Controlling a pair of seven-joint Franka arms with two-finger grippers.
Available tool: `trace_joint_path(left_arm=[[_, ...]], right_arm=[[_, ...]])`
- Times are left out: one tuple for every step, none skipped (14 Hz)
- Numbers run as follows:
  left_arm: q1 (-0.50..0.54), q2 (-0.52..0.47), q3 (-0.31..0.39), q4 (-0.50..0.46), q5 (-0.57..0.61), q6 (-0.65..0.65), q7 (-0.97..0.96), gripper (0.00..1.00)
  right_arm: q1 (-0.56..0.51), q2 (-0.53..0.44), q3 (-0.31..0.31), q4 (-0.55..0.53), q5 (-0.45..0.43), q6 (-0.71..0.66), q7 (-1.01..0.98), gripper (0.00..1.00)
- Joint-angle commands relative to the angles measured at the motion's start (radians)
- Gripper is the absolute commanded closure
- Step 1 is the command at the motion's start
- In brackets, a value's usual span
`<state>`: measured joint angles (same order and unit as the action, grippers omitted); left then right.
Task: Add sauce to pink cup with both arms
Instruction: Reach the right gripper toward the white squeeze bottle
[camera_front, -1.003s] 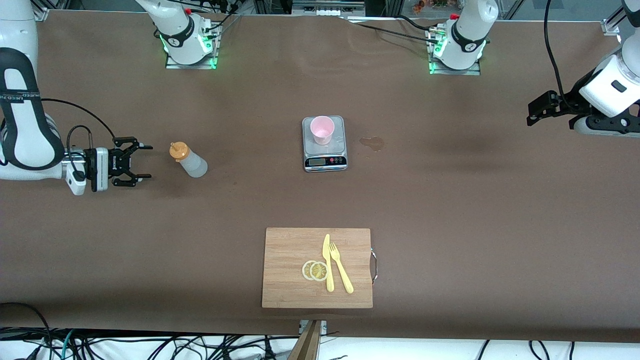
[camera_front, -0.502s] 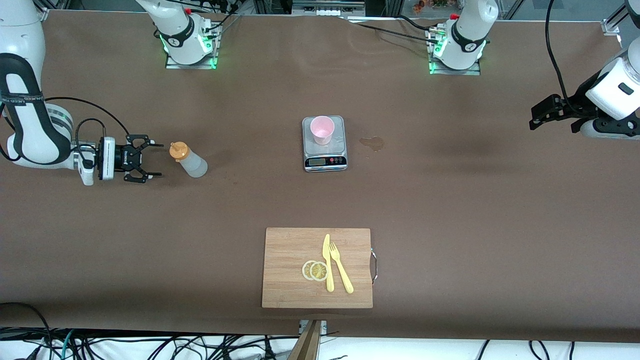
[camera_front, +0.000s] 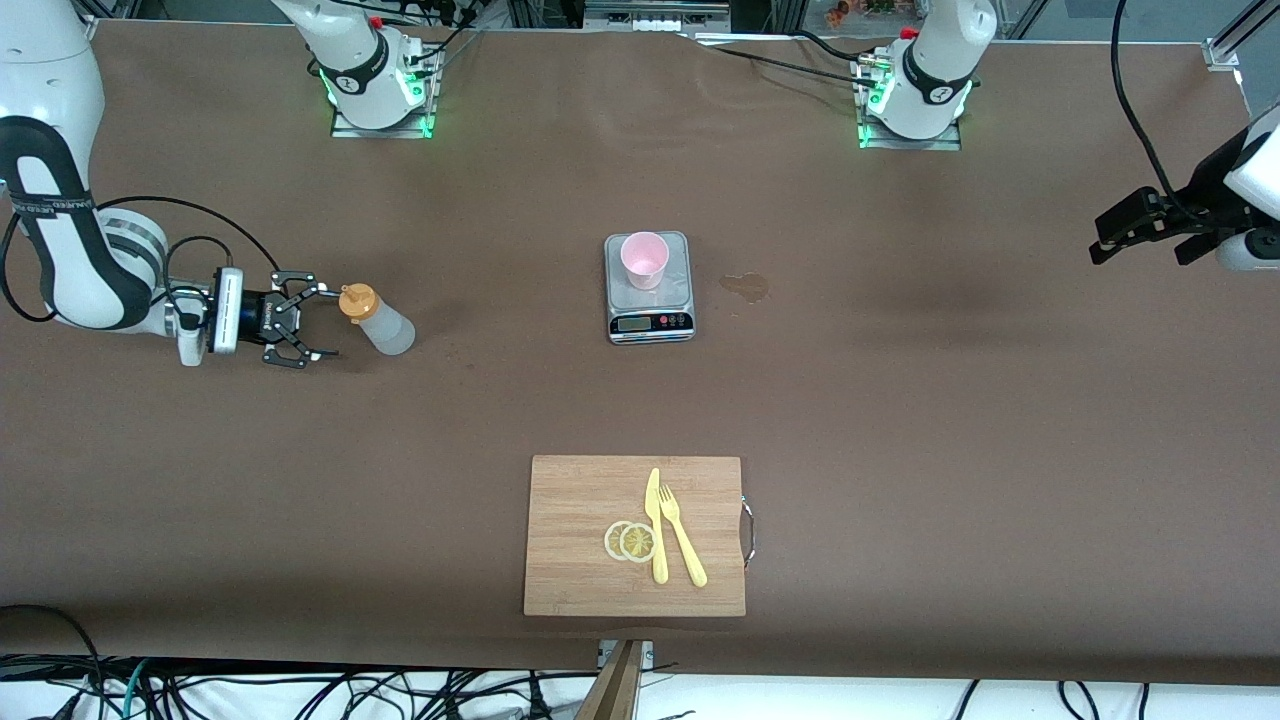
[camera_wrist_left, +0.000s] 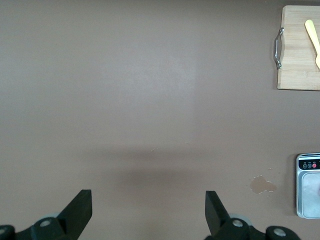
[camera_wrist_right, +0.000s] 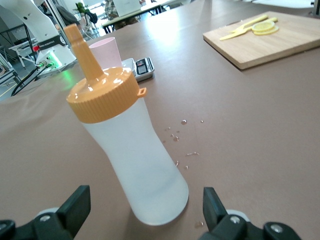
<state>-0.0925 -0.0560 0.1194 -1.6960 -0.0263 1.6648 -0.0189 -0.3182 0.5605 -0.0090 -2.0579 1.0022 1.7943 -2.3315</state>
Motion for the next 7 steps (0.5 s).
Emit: trace_joint_path(left_arm=[[0.007,0.01,-0.001,0.019,-0.034,-0.02,-0.001,0.0],[0.005,0.011,-0.001,0.019,-0.032,-0.02,-0.003,0.0],[0.005,0.011,-0.001,0.018,-0.026,-0.022,-0.001,0.0],[0.005,0.011,-0.004,0.018,-0.021,-0.022,-0.003,0.0],[0.004,0.01,-0.007,0.018,-0.021,-0.027,-0.003,0.0],[0.004,0.01,-0.01,0.018,-0.02,-0.034,-0.003,0.0],[0.004,0.01,-0.012,0.018,-0.02,-0.037,-0.003,0.0]], right_arm=[[0.004,0.002,0.014,-0.018,0.055,-0.003,-0.066,0.0],[0.004,0.004,0.021,-0.018,0.064,-0.003,-0.071,0.0],[0.005,0.007,0.027,-0.018,0.067,-0.003,-0.072,0.0],[0.005,0.007,0.032,-0.018,0.075,-0.003,-0.08,0.0],[0.005,0.007,0.032,-0.018,0.082,-0.003,-0.094,0.0],[0.005,0.009,0.032,-0.018,0.09,-0.004,-0.103,0.0],[0.008,0.009,0.034,-0.018,0.096,-0.004,-0.114,0.0]])
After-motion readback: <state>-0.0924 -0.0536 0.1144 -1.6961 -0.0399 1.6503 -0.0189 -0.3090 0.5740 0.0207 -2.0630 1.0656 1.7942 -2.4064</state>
